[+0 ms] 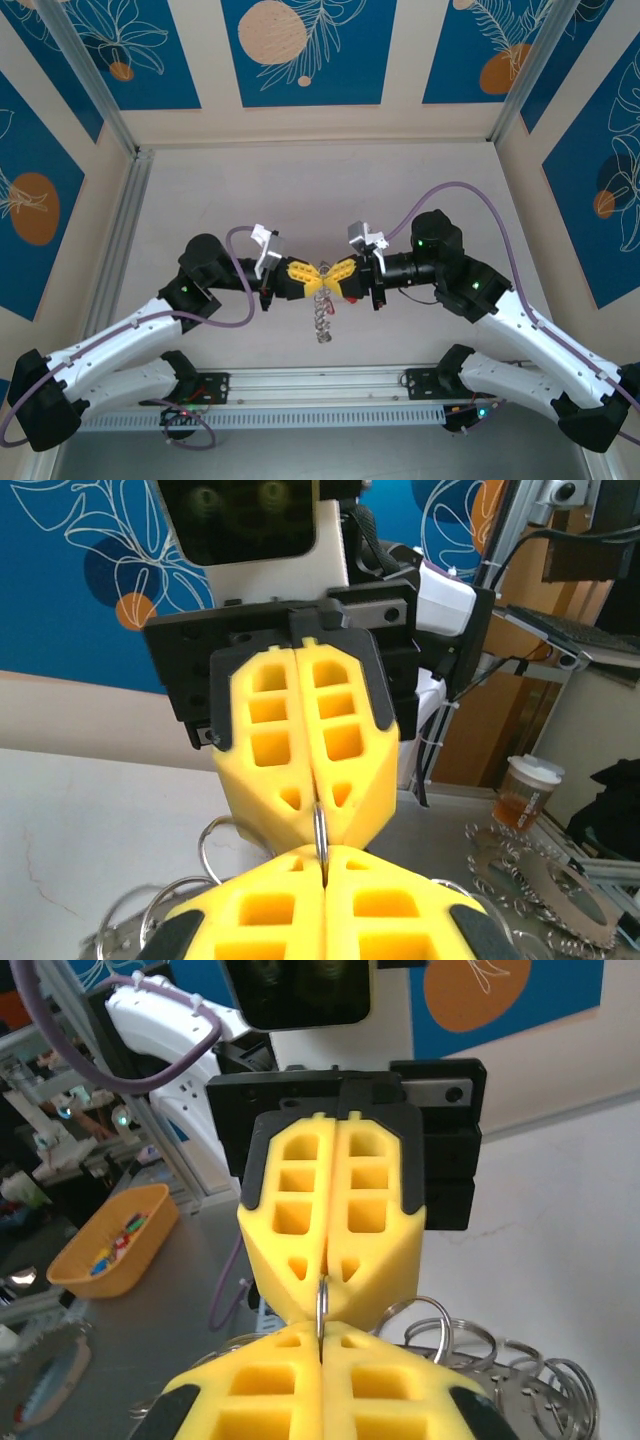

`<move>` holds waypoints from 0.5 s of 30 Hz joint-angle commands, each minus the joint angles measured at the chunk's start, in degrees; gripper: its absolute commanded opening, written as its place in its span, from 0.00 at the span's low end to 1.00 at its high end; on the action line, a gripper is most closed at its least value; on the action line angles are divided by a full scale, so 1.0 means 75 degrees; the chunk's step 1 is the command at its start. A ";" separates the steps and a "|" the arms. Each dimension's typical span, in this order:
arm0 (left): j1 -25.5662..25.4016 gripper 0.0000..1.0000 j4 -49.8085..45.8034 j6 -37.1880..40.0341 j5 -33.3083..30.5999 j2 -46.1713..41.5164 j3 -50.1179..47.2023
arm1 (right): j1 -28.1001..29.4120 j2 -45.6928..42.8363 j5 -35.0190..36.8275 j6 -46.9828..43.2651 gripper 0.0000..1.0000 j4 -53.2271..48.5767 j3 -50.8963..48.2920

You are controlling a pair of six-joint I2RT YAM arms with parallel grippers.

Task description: Put the keys on the keyring

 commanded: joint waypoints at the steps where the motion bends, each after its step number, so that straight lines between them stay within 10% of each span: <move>1: -0.0059 0.00 0.0291 0.0155 0.0037 0.0071 0.0089 | 0.0151 0.0155 -0.0083 -0.0089 0.00 0.0120 0.0127; 7: -0.0061 0.00 -0.1089 0.0867 -0.0216 -0.0073 0.0474 | 0.0174 -0.0023 0.0178 -0.0335 0.00 -0.0352 0.0348; 11: -0.0065 0.25 -0.3432 0.2104 -0.0789 -0.0377 0.1198 | 0.0174 0.0027 0.0693 -0.0826 0.00 -0.1392 0.0820; 15: -0.0069 0.27 -0.5253 0.2984 -0.1291 -0.0359 0.1927 | 0.0207 0.0345 0.1287 -0.1375 0.00 -0.2527 0.1414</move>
